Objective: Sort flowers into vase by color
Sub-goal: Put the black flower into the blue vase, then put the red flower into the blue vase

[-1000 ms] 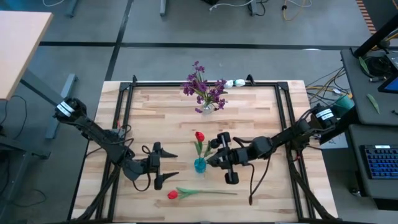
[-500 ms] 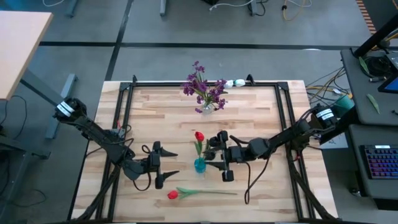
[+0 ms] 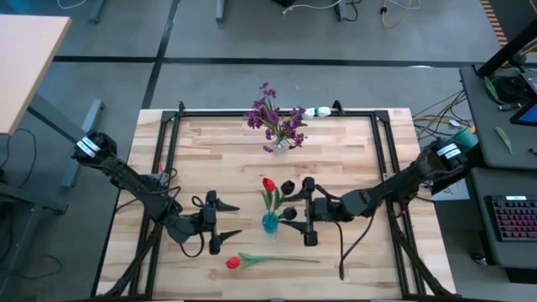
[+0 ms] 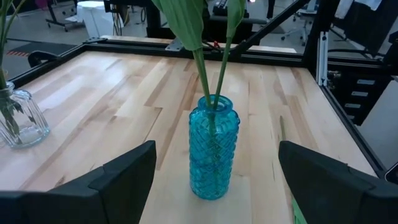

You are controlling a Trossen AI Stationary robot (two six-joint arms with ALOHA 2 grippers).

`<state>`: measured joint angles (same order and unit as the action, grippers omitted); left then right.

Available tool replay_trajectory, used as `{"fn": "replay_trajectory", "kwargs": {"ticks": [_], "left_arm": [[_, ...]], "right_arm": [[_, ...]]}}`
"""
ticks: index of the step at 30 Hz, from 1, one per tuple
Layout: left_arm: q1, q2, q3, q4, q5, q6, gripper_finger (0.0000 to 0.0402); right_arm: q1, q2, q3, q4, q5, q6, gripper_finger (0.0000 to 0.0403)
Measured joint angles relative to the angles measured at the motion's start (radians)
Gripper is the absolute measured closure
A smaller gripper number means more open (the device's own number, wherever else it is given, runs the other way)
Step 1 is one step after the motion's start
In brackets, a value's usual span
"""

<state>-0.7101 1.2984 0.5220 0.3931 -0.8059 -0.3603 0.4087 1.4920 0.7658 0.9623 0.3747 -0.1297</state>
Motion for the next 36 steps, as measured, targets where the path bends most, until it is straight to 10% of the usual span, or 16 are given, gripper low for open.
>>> {"fn": "replay_trajectory", "kwargs": {"ticks": [15,27,36], "left_arm": [[0.000,0.000,0.000,-0.003,0.000,-0.001,0.0080],[0.000,0.000,-0.001,-0.018,0.000,-0.001,0.0080],[-0.008,-0.003,-0.001,-0.022,0.015,-0.039,0.0080]], "right_arm": [[0.017,-0.243,0.126,-0.860,0.072,0.455,0.0132],[0.033,-0.203,0.418,-1.796,0.004,0.904,0.0149],[0.175,-0.079,0.278,-1.542,-0.121,0.933,0.0164]]}}
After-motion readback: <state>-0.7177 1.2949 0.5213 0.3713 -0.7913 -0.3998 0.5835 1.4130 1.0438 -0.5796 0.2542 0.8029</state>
